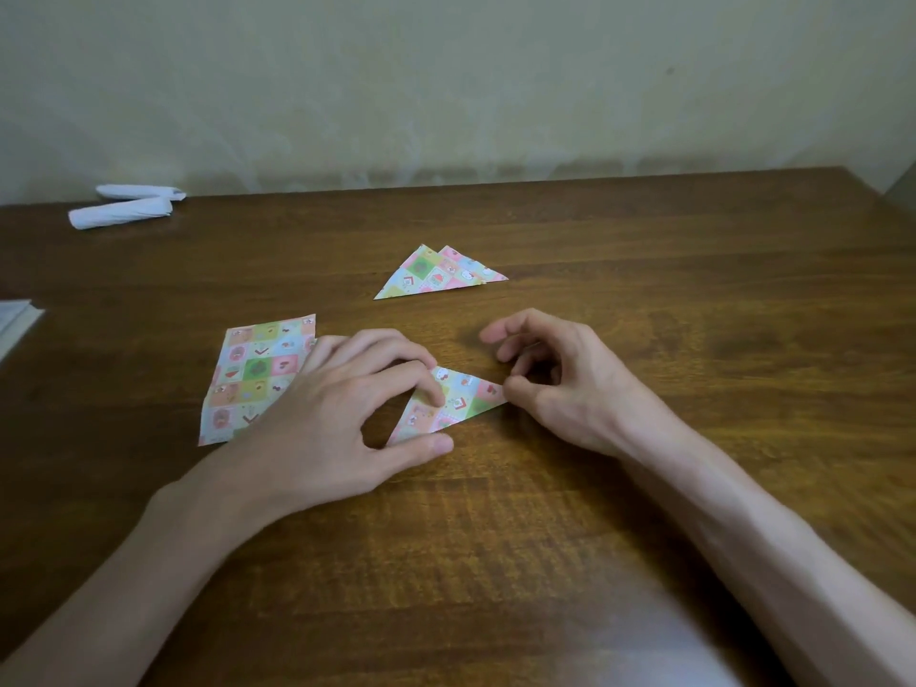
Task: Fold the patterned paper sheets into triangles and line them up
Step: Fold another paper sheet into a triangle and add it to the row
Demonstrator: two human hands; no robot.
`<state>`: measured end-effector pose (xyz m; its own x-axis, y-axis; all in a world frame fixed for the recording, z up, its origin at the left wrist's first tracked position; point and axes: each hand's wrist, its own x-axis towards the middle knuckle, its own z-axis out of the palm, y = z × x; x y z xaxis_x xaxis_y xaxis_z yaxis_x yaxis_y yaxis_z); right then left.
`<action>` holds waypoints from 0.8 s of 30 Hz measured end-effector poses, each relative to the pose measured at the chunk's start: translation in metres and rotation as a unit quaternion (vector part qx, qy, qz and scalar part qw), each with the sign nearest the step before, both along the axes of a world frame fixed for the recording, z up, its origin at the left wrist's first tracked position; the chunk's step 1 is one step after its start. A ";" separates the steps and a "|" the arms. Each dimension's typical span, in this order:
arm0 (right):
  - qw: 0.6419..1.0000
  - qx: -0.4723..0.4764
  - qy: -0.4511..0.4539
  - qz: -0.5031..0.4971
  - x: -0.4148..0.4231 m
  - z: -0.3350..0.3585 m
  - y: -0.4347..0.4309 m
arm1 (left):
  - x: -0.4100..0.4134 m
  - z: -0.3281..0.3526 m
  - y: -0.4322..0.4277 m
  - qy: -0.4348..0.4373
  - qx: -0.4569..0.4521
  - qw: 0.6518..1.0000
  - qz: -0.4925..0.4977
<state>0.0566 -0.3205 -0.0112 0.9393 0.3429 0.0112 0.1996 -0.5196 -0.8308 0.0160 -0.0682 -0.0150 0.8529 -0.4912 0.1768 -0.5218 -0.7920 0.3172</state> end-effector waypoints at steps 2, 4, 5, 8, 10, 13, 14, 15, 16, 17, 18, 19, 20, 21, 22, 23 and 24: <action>0.999 -0.027 -0.031 0.012 -0.002 -0.002 0.001 | -0.001 -0.001 -0.003 -0.017 0.008 1.000 0.008; 0.996 -0.062 -0.052 0.023 -0.005 -0.003 0.002 | -0.002 0.000 -0.005 -0.031 0.001 0.999 0.016; 0.995 -0.077 -0.057 0.026 -0.006 -0.002 0.002 | -0.003 0.001 -0.006 -0.042 0.001 0.999 0.017; 0.991 -0.106 -0.071 0.038 -0.009 -0.001 0.004 | -0.004 0.003 -0.010 -0.087 0.017 0.996 0.010; 0.990 -0.102 -0.085 0.048 -0.011 -0.001 0.006 | -0.005 0.005 -0.011 -0.115 0.025 0.993 0.004; 0.987 -0.081 -0.117 0.078 -0.012 0.000 0.007 | -0.005 0.006 -0.011 -0.132 0.040 0.990 -0.006; 0.984 -0.083 -0.131 0.088 -0.012 0.001 0.007 | -0.005 0.006 -0.011 -0.134 0.047 0.990 -0.008; 0.981 -0.087 -0.142 0.096 -0.012 0.001 0.006 | -0.005 0.005 -0.010 -0.136 0.051 0.989 -0.010; 0.979 -0.092 -0.150 0.099 -0.011 0.002 0.006 | -0.005 0.004 -0.010 -0.137 0.051 0.989 -0.010; 0.977 -0.101 -0.158 0.103 -0.010 0.002 0.005 | -0.005 0.004 -0.009 -0.138 0.049 0.989 -0.009; 0.974 -0.114 -0.167 0.106 -0.010 0.001 0.005 | -0.004 0.004 -0.008 -0.141 0.049 0.989 -0.009; 0.969 -0.129 -0.181 0.109 -0.010 0.000 0.006 | -0.004 0.004 -0.007 -0.145 0.048 0.988 -0.009; 0.964 -0.143 -0.195 0.113 -0.010 -0.001 0.006 | -0.003 0.004 -0.007 -0.147 0.045 0.988 -0.009; 0.959 -0.155 -0.207 0.117 -0.010 -0.002 0.007 | -0.003 0.004 -0.007 -0.147 0.039 0.988 -0.008; 0.955 -0.164 -0.216 0.121 -0.011 -0.003 0.008 | -0.002 0.004 -0.007 -0.144 0.033 0.989 -0.010; 0.952 -0.171 -0.223 0.124 -0.012 -0.004 0.009 | -0.002 0.003 -0.006 -0.137 0.028 0.990 -0.012; 0.948 -0.178 -0.231 0.127 -0.013 -0.005 0.010 | -0.001 0.002 -0.004 -0.128 0.025 0.991 -0.014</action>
<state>0.0441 -0.3109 -0.0158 0.7496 0.6159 0.2423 0.6550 -0.6378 -0.4052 0.0149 -0.0726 -0.0127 0.7688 -0.5276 0.3613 -0.6022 -0.7874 0.1318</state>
